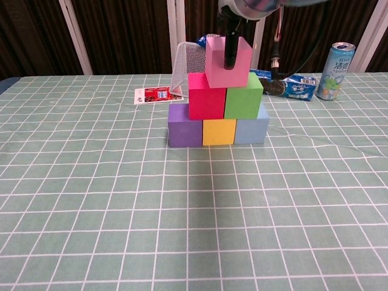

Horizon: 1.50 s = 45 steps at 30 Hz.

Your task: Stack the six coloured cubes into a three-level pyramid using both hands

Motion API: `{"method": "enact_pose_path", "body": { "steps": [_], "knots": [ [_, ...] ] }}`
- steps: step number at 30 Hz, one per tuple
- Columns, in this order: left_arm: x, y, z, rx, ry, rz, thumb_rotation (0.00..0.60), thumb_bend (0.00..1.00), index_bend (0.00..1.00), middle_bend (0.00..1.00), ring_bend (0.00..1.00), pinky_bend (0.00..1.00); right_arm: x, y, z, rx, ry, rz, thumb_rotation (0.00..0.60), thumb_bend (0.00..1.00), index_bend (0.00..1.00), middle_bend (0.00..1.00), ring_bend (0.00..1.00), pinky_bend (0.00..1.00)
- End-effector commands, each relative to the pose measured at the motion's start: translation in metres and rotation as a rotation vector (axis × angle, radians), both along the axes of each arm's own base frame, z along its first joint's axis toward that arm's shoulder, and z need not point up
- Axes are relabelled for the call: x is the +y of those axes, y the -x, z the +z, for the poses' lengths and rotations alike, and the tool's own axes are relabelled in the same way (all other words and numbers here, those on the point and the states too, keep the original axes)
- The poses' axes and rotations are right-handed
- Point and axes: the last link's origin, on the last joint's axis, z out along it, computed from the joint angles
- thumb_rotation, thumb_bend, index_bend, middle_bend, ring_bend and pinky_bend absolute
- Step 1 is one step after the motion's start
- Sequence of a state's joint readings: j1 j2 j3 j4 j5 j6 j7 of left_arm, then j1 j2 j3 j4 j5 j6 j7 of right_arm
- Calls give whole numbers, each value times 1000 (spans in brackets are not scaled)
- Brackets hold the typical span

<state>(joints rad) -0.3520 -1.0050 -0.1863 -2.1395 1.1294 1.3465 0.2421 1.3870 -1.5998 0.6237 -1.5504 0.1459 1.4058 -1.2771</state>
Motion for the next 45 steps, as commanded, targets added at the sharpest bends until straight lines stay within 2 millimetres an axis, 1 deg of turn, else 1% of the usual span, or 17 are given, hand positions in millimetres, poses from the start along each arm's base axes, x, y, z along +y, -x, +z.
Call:
{"method": "enact_pose_path", "body": {
  "steps": [1, 4, 5, 8, 16, 25, 38, 45],
  "knots": [
    [0, 0, 0, 0, 0, 1, 600, 86, 0, 3, 0, 21, 0, 0, 0, -1, -1, -2, 600, 282, 0, 98, 112, 0],
    [0, 0, 0, 0, 0, 2, 600, 85, 0, 3, 0, 21, 0, 1, 0, 0, -1, -2, 600, 282, 0, 9, 50, 0],
    [0, 0, 0, 0, -1, 1, 600, 85, 0, 3, 0, 21, 0, 1, 0, 3, -1, -1, 600, 282, 0, 1, 41, 0],
    [0, 0, 0, -1, -2, 2, 600, 85, 0, 2, 0, 21, 0, 1, -1, 9, 3, 3, 600, 282, 0, 0, 23, 0],
    [0, 0, 0, 1, 2, 1, 600, 86, 0, 0, 0, 21, 0, 0, -1, 8, 8, 7, 600, 282, 0, 0, 19, 0],
    [0, 0, 0, 1, 2, 0, 600, 85, 0, 0, 0, 21, -4, 8, 5, 61, 51, -9, 600, 281, 0, 0, 19, 0],
    [-1, -1, 1, 3, 0, -4, 600, 85, 0, 0, 0, 21, 1, 12, 5, 72, 23, -33, 600, 282, 0, 0, 4, 0],
    [-1, -2, 1, 3, 1, -5, 600, 85, 0, 0, 0, 21, 3, 11, 5, 76, 15, -25, 600, 282, 0, 0, 0, 0]
  ]
}}
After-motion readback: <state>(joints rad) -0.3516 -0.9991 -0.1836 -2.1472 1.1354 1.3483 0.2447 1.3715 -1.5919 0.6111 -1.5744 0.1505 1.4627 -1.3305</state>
